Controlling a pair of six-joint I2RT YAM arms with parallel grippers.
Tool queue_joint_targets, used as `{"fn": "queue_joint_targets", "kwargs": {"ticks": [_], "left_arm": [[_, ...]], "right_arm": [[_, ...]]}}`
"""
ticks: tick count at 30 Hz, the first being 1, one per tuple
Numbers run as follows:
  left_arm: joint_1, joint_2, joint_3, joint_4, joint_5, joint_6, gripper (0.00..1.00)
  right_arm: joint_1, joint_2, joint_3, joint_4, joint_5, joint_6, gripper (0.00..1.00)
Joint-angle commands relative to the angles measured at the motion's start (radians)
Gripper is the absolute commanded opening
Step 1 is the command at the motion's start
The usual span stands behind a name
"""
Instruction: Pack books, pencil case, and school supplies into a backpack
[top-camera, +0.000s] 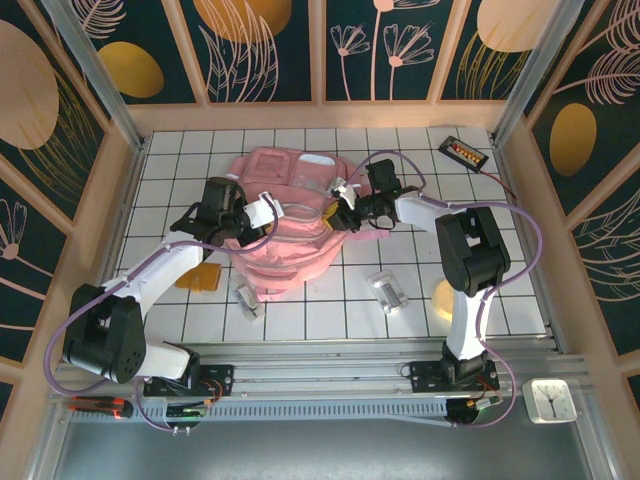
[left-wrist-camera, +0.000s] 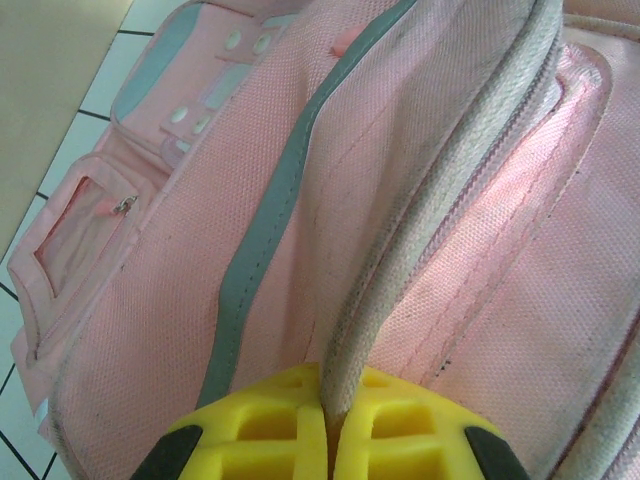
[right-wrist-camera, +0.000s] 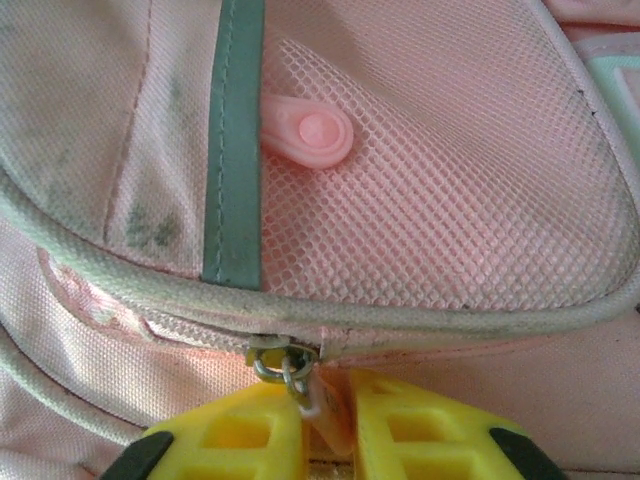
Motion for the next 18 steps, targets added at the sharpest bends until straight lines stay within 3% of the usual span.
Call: {"fn": "queue_joint_targets", "kwargs": {"ticks": [1,9,18], "left_arm": [[-0.001,-0.015,0.030,0.027,0.014,0.011,0.00],[-0.002,-0.025,0.021,0.048,-0.024,-0.017,0.00],[-0.042,-0.028,0.028,0.082,-0.003,-0.090,0.00]], "right_arm": [[-0.018,-0.036,0.026,-0.045,0.010,-0.006,0.10],[-0.015,-0.100,0.038,-0.115,0.020,-0.005,0.00],[0.011,-0.093,0.140,-0.360,0.001,-0.038,0.00]]}}
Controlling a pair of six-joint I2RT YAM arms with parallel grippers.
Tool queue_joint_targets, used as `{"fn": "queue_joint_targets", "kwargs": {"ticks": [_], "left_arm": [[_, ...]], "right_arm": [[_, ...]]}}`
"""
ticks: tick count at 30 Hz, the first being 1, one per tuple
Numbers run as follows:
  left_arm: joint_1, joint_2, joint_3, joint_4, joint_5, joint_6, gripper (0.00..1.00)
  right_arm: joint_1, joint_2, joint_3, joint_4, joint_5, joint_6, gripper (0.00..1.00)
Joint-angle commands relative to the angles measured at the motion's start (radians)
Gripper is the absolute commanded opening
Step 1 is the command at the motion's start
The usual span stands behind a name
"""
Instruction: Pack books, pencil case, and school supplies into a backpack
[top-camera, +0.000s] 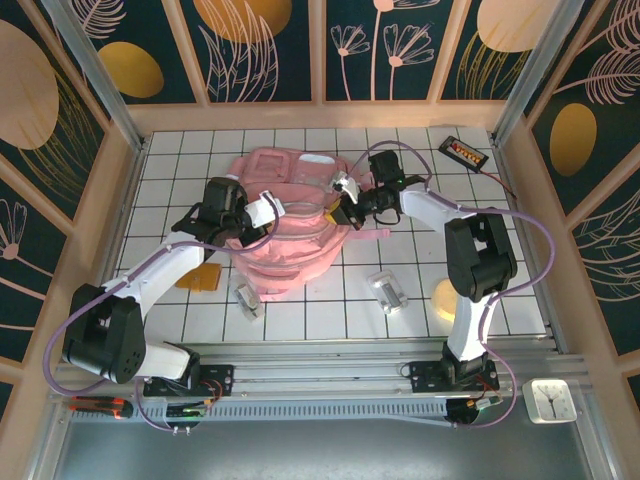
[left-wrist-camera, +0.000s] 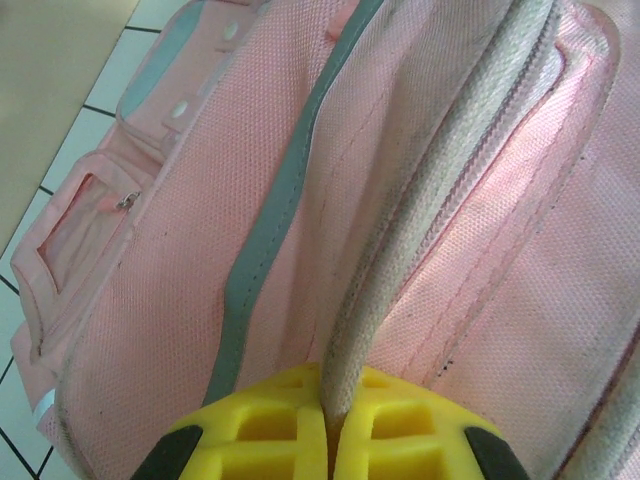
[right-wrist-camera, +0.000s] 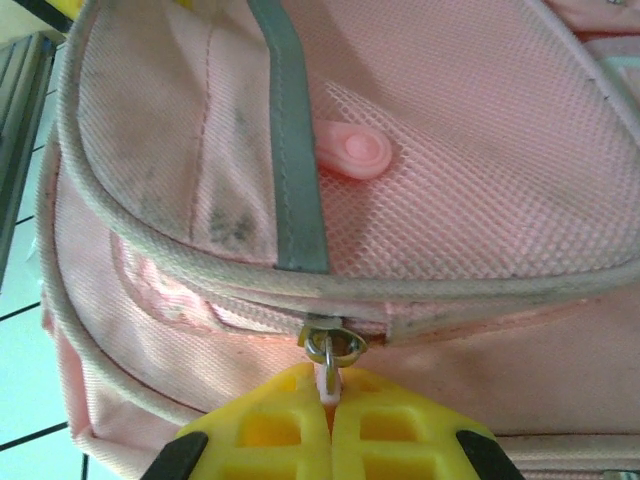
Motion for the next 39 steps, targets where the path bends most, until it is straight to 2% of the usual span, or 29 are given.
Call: {"fn": "queue_joint_targets", "kwargs": {"ticks": [1,6,12,17,22,26,29,32,36,39], "left_arm": [[-0.029,-0.026,0.028,0.072,0.014,-0.051,0.00],[-0.068,-0.026,0.028,0.080,-0.014,-0.067,0.00],[-0.091,-0.023,0.029,0.098,-0.026,-0.096,0.00],[-0.142,-0.009,0.041,0.124,-0.014,-0.151,0.00],[-0.228,0.012,0.046,0.153,-0.056,-0.204,0.00],[-0.272,0.028,0.047,0.158,-0.106,-0.252,0.00],[-0.300,0.042,0.087,0.162,-0.142,-0.286,0.00],[-0.322,0.058,0.107,0.164,-0.192,-0.307,0.00],[-0.332,0.061,0.114,0.166,-0.220,-0.314,0.00],[-0.334,0.041,0.090,0.169,-0.168,-0.279,0.00]], "right_arm": [[0.018,-0.041,0.056,-0.139,-0.017,-0.018,0.00],[0.030,-0.047,0.113,-0.236,-0.003,0.056,0.00],[0.022,-0.035,0.128,-0.229,-0.104,0.234,0.00],[0.035,-0.035,0.072,-0.153,-0.161,0.431,0.00],[0.033,-0.070,-0.025,0.001,-0.171,0.632,0.00],[0.029,-0.096,-0.064,0.074,-0.099,0.831,0.00],[0.057,-0.114,-0.066,0.033,0.014,0.877,0.00],[0.091,-0.123,-0.038,-0.084,0.206,0.871,0.00],[0.114,-0.179,-0.079,-0.120,0.406,0.804,0.00],[0.116,-0.221,-0.146,-0.052,0.414,0.702,0.00]]}}
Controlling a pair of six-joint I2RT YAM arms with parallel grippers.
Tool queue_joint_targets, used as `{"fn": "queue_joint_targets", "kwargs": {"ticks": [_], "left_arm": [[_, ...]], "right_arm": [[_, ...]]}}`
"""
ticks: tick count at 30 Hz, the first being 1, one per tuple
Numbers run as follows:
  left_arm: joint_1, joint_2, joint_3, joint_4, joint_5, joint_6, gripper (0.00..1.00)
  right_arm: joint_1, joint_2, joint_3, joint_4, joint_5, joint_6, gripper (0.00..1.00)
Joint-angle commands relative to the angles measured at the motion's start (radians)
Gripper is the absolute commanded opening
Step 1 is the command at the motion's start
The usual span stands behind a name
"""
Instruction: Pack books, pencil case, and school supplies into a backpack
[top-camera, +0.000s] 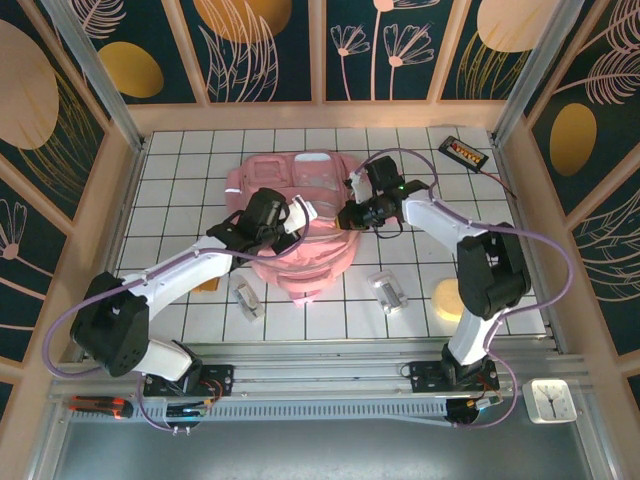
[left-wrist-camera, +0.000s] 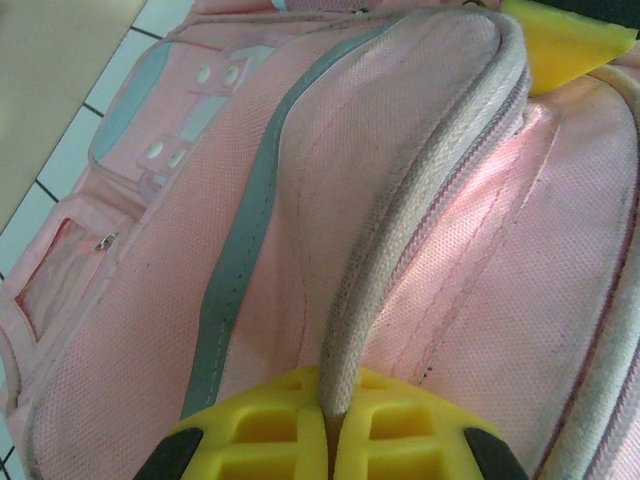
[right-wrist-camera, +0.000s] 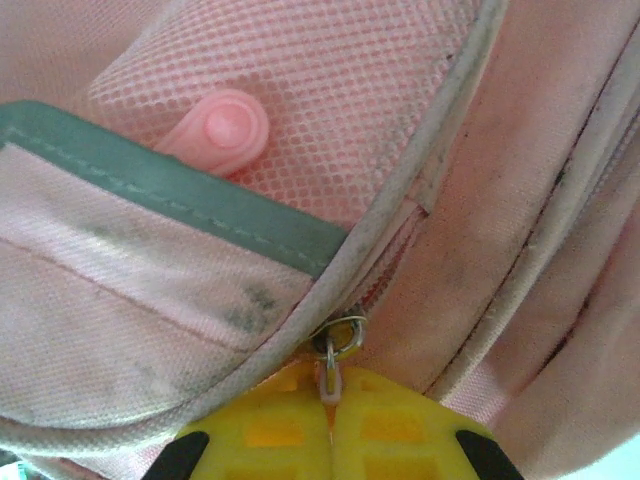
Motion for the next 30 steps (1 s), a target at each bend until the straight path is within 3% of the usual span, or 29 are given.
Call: {"fn": "queue_joint_targets", "kwargs": {"ticks": [1,6,9,18,30], "left_arm": [[-0.048,-0.030,0.022,0.152,0.173,0.017,0.00],[-0.054,-0.057,-0.045,0.133,0.286,0.060,0.00],[-0.055,-0.076,-0.069,0.111,0.302,0.058,0.00],[-0.056,-0.149,-0.136,0.096,0.285,0.068,0.00],[-0.055,-0.173,-0.153,0.082,0.274,0.092,0.00]], "right_arm": [[0.043,-0.070,-0.070,0.078,0.007,-0.117,0.00],[0.011,-0.052,-0.170,0.317,-0.219,-0.217,0.07],[-0.029,-0.004,-0.160,0.380,-0.263,-0.180,0.09],[-0.041,0.002,-0.218,0.484,-0.294,-0.098,0.28],[-0.059,-0.012,-0.275,0.540,-0.291,-0.056,0.34]]}}
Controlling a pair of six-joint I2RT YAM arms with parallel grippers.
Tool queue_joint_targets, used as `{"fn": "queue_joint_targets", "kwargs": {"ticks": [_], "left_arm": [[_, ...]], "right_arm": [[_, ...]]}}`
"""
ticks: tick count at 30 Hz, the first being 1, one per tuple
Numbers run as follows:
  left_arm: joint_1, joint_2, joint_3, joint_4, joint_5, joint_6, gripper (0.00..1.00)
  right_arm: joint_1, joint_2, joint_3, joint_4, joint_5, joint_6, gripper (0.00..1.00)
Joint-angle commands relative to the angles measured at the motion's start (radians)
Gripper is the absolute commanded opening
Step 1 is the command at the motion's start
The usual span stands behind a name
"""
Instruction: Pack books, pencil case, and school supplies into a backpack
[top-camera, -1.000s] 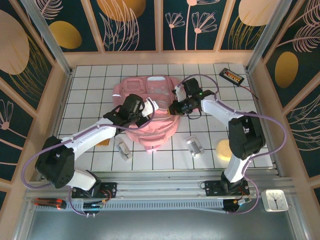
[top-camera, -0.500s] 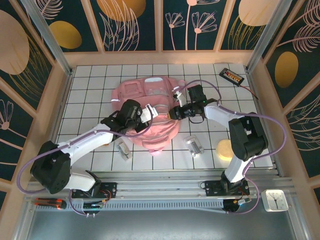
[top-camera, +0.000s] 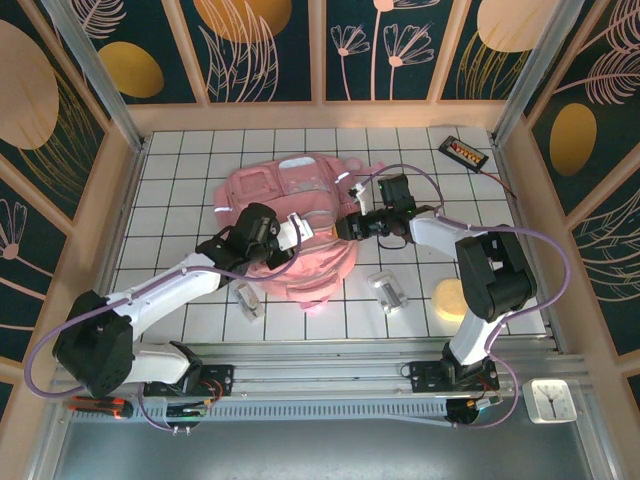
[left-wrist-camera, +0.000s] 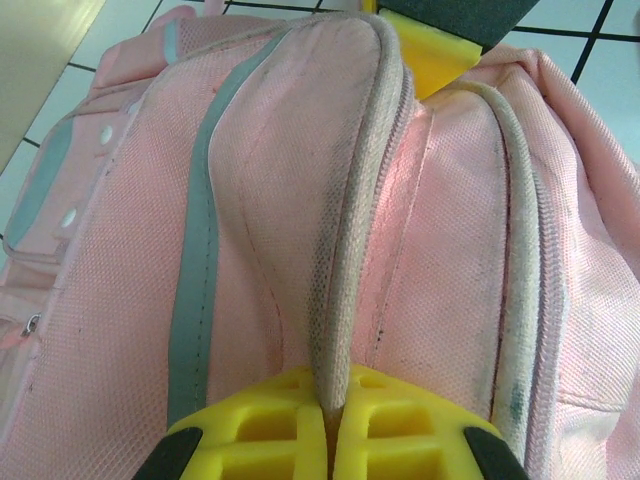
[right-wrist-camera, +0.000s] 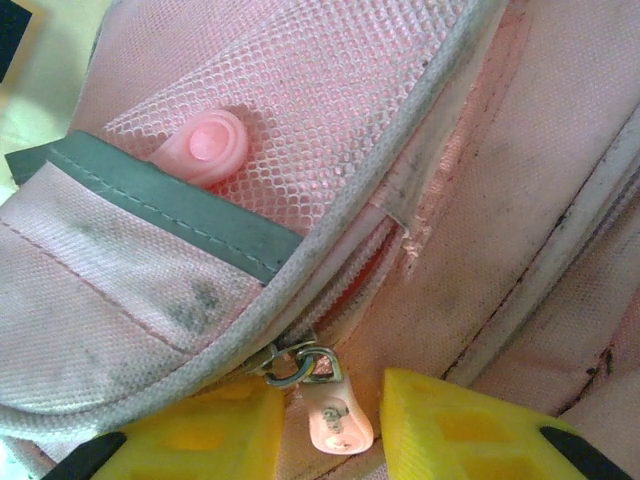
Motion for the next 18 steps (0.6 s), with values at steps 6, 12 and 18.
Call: {"fn": "queue_joint_targets", "kwargs": {"ticks": [6,12,18], "left_arm": [[-0.044,-0.046,-0.007,0.042,0.157,0.048,0.00],[-0.045,-0.043,-0.006,0.036,0.150,0.056,0.00],[-0.045,-0.044,-0.005,0.035,0.149,0.054,0.00]], "right_arm": [[-0.004,-0.031,-0.056,0.111,-0.027,0.035,0.35],[-0.009,-0.053,-0.085,0.122,-0.023,0.044,0.35],[-0.014,-0.065,-0.113,0.146,-0.031,0.050,0.35]]}}
